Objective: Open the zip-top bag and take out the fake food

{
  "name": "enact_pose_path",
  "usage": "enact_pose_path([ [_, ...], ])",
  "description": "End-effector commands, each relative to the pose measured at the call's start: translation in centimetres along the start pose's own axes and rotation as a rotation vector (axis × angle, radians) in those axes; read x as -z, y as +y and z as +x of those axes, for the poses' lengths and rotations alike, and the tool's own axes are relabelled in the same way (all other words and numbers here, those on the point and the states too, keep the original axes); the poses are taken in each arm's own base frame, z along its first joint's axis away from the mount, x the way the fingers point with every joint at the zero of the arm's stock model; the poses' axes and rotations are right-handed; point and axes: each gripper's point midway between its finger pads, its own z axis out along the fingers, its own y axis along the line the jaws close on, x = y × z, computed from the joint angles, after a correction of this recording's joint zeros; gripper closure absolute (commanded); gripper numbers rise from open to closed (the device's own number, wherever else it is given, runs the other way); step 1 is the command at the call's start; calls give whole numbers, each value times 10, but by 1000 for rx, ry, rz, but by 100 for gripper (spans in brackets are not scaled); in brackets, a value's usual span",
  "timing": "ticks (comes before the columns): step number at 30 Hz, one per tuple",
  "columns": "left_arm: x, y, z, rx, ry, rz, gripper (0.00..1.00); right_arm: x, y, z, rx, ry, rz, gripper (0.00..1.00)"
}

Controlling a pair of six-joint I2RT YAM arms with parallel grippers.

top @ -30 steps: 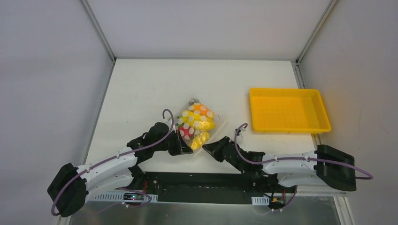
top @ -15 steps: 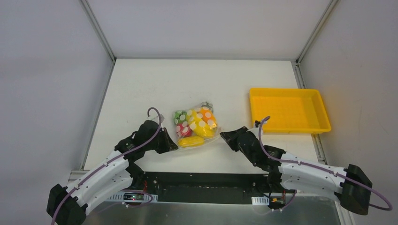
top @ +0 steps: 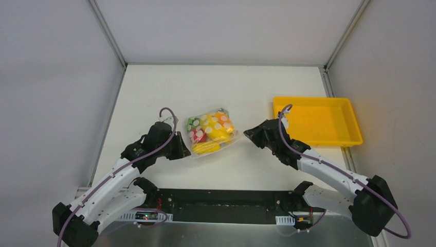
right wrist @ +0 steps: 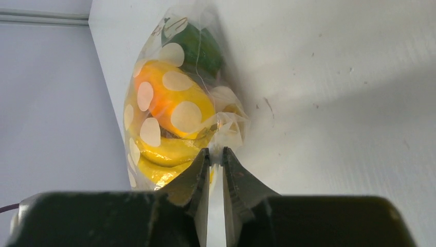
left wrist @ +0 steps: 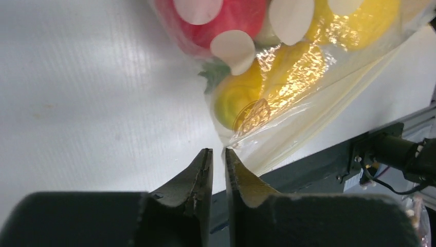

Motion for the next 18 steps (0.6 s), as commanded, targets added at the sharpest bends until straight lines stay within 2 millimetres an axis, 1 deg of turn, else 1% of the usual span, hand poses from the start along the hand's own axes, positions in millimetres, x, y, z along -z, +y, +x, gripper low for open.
enact_pose_path([
  [1, 13, 18, -1, -102, 46, -100, 72, -8, 16, -11, 114, 1, 3, 78],
  [2, 17, 16, -4, -125, 41, -104, 65, -8, 16, -10, 119, 9, 5, 67],
  [4, 28, 13, -15, -176, 23, -117, 55, -7, 15, -9, 125, 16, 8, 55],
  [5, 31, 15, -15, -206, 28, -135, 52, -6, 13, -9, 127, 18, 13, 51],
  [6, 38, 15, -21, -243, 21, -155, 49, -4, 11, -9, 131, 16, 21, 45],
  [8, 45, 10, -28, -297, 17, -165, 45, 4, 7, -12, 141, 5, 26, 36],
  [10, 49, 4, -32, -358, 17, -171, 36, 13, 0, -16, 160, -6, 42, 27],
  [12, 50, -5, -33, -436, 22, -183, 30, 22, -6, -21, 181, -23, 63, 20],
  [15, 46, -19, -33, -550, 33, -204, 25, 40, -16, -31, 214, -56, 92, 12],
  [18, 39, -34, -32, -645, 32, -226, 16, 58, -25, -40, 238, -90, 115, 8],
])
